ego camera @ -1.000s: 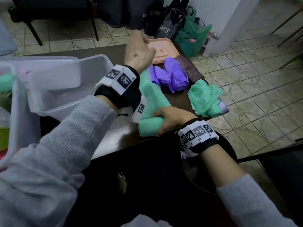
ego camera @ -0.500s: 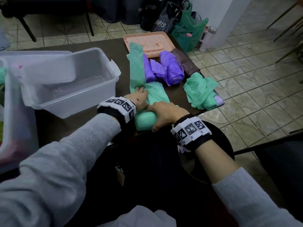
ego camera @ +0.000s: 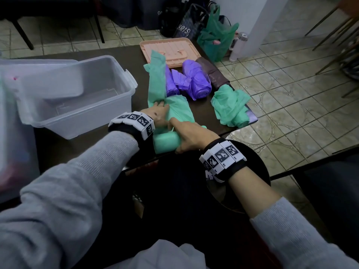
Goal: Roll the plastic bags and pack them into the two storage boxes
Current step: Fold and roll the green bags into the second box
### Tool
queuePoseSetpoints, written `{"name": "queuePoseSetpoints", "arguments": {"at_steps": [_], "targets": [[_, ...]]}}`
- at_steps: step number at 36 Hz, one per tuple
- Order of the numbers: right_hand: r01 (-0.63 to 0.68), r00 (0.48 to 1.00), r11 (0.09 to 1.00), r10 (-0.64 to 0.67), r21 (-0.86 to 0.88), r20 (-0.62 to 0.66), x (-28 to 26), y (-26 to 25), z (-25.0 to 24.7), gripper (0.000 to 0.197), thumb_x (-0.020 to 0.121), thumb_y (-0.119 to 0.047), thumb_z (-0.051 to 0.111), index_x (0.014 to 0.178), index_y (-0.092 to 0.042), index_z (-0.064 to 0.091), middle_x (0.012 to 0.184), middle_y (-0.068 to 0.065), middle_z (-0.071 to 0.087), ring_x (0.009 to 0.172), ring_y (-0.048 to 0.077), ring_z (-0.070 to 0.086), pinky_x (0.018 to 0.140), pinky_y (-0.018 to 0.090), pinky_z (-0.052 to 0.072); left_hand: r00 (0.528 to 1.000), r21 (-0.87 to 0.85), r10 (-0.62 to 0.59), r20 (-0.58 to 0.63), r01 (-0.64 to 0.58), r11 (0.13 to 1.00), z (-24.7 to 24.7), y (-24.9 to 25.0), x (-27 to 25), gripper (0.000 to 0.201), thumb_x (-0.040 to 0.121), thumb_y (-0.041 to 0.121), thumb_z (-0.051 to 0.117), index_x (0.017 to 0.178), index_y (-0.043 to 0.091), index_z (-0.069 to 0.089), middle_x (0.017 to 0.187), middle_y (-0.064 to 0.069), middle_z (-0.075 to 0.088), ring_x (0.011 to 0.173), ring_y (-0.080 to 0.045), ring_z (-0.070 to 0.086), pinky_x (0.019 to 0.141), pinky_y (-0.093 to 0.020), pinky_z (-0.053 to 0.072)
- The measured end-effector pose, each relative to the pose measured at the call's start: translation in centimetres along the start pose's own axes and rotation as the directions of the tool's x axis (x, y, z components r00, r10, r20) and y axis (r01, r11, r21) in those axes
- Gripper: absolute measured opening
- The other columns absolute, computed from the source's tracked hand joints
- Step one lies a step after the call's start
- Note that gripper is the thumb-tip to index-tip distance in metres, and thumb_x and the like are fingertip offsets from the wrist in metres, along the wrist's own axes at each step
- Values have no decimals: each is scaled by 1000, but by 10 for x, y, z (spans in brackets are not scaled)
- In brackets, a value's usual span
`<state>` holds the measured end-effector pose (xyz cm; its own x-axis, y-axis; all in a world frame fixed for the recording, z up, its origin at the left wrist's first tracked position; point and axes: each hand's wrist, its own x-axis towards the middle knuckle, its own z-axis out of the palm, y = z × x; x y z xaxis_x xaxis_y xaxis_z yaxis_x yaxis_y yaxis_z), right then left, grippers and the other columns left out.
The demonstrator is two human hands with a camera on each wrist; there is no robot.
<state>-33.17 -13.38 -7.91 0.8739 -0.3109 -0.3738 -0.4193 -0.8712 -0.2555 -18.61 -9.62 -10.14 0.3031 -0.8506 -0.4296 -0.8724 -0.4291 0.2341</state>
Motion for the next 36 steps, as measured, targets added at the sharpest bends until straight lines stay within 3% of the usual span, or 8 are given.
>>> {"name": "queuePoseSetpoints", "arguments": {"at_steps": [4, 11, 16, 20, 24, 27, 30, 36], "targets": [[15, 999, 998, -13, 58, -31, -1, 2, -1, 58, 64, -22, 80, 113, -16, 49, 106, 5, 60, 97, 26, 57, 67, 28, 35, 1000, -27, 1, -22, -1, 1000, -4, 0, -4, 68, 94, 33, 50, 146, 2, 20, 155, -20, 12, 143, -32, 16, 116, -41, 18], [69, 997, 997, -69, 26, -25, 9, 9, -5, 70, 65, -36, 83, 128, -19, 57, 113, 6, 50, 110, 23, 48, 91, 32, 39, 997, -156, -22, -70, 10, 988, -7, -2, -9, 62, 92, 32, 56, 143, 8, 31, 148, -18, 31, 135, -30, 33, 108, -36, 29], [65, 997, 964, -49, 259, -65, 9, 19, -7, 70, 63, -26, 86, 125, -17, 54, 117, 4, 61, 109, 18, 55, 89, 21, 38, 983, -268, -6, -183, -44, 962, -14, -8, -18, 58, 90, 21, 61, 142, 10, 38, 147, -14, 38, 133, -26, 38, 107, -31, 29], [32, 999, 947, -31, 320, -9, 13, 24, -7, 56, 72, -32, 80, 122, -16, 58, 120, -1, 60, 113, 14, 54, 94, 21, 38, 950, -293, -13, -313, -83, 952, -22, -7, -33, 34, 89, 15, 61, 122, 10, 59, 127, -13, 52, 117, -26, 51, 93, -26, 36], [8, 998, 956, -25, 293, 56, 20, 29, -11, 56, 82, -41, 69, 132, -21, 54, 117, 1, 54, 123, 19, 43, 109, 30, 31, 980, -335, 13, -198, -80, 939, -27, -5, -53, 22, 89, 16, 62, 109, 10, 69, 104, -8, 70, 90, -15, 63, 79, -22, 44], [5, 992, 951, -43, 309, 115, 24, 31, -16, 55, 86, -40, 64, 136, -21, 51, 108, -14, 55, 117, 12, 46, 103, 23, 33, 991, -304, 20, -135, -61, 951, -21, -7, -62, 25, 89, 22, 62, 113, 16, 68, 110, -4, 69, 98, -15, 61, 84, -23, 45], [-11, 997, 929, -16, 371, 70, 28, 36, -16, 51, 88, -41, 61, 132, -17, 53, 125, 2, 58, 117, 13, 52, 104, 26, 37, 994, -268, 23, -107, -51, 962, -14, -6, -66, 41, 86, 31, 66, 124, 17, 61, 122, -4, 64, 113, -19, 58, 90, -22, 41], [-30, 999, 962, 40, 272, -29, 30, 36, -12, 37, 96, -47, 43, 117, -24, 62, 116, 1, 61, 114, 18, 48, 104, 41, 34, 995, -248, -6, -95, -18, 969, -1, -9, -63, 72, 67, 35, 82, 130, 17, 54, 127, -9, 59, 116, -25, 54, 93, -27, 41]]}}
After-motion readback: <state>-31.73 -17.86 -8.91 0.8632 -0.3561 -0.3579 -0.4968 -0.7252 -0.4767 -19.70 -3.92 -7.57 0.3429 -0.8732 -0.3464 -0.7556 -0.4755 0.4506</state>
